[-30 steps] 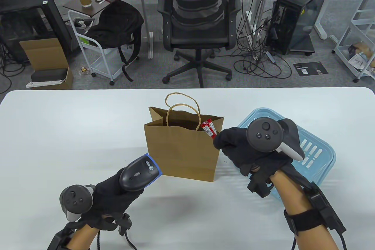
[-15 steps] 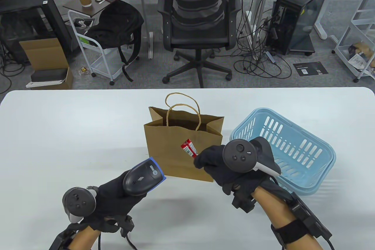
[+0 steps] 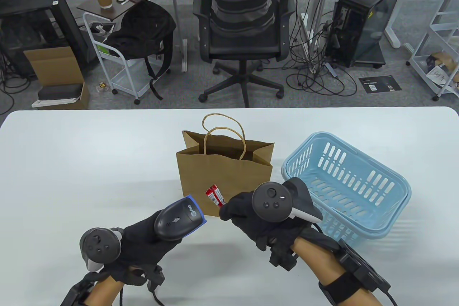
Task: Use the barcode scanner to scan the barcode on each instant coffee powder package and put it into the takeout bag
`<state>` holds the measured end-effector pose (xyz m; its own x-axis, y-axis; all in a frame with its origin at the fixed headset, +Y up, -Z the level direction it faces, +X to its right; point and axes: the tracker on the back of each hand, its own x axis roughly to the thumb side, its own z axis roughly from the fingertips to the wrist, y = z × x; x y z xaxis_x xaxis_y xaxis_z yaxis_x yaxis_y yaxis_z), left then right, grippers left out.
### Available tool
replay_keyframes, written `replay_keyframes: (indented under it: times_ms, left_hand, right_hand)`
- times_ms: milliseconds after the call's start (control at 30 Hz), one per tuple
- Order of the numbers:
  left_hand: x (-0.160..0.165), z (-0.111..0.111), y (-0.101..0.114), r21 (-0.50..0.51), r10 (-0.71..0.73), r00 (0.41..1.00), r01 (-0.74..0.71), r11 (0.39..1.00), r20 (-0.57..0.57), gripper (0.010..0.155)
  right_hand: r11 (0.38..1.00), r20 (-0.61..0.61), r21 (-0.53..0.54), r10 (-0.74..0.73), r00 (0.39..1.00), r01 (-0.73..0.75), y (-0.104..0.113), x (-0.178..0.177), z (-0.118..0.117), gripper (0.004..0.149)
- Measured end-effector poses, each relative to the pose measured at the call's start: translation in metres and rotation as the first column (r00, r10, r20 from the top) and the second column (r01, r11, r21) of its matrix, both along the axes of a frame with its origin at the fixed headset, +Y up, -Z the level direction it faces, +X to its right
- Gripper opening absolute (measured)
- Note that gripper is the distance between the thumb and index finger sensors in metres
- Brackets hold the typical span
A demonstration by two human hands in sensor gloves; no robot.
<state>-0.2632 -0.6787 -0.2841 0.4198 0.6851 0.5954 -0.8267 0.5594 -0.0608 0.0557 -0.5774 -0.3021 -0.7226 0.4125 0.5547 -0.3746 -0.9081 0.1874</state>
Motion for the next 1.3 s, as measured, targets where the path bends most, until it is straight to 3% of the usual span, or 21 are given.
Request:
replay_keyframes:
  times_ms: [400,967,1133,1300]
  left_hand:
    - [0.001,0.0,0.0,-0.002,-0.008,1.0,0.008,1.0,0.004,0.061]
    - [0.0,-0.002,0.0,-0.023,-0.029,1.0,0.029,0.999,-0.008,0.062]
    - [-0.004,-0.002,0.002,-0.017,0.004,1.0,-0.004,1.0,-0.025,0.062]
    - [-0.007,-0.004,0.002,-0.024,0.014,0.999,-0.015,1.0,-0.038,0.062]
  right_hand:
    - [0.998,-0.036,-0.054,-0.019,0.999,0.017,-0.005,-0.011,0.002,0.036]
    - [0.998,-0.055,-0.044,-0.051,0.997,0.049,-0.006,-0.016,0.003,0.036]
    - [0.99,-0.033,0.046,-0.136,0.99,0.137,0.003,-0.012,0.005,0.036]
    - [0.933,0.014,0.198,-0.31,0.951,0.301,0.022,0.001,0.006,0.037]
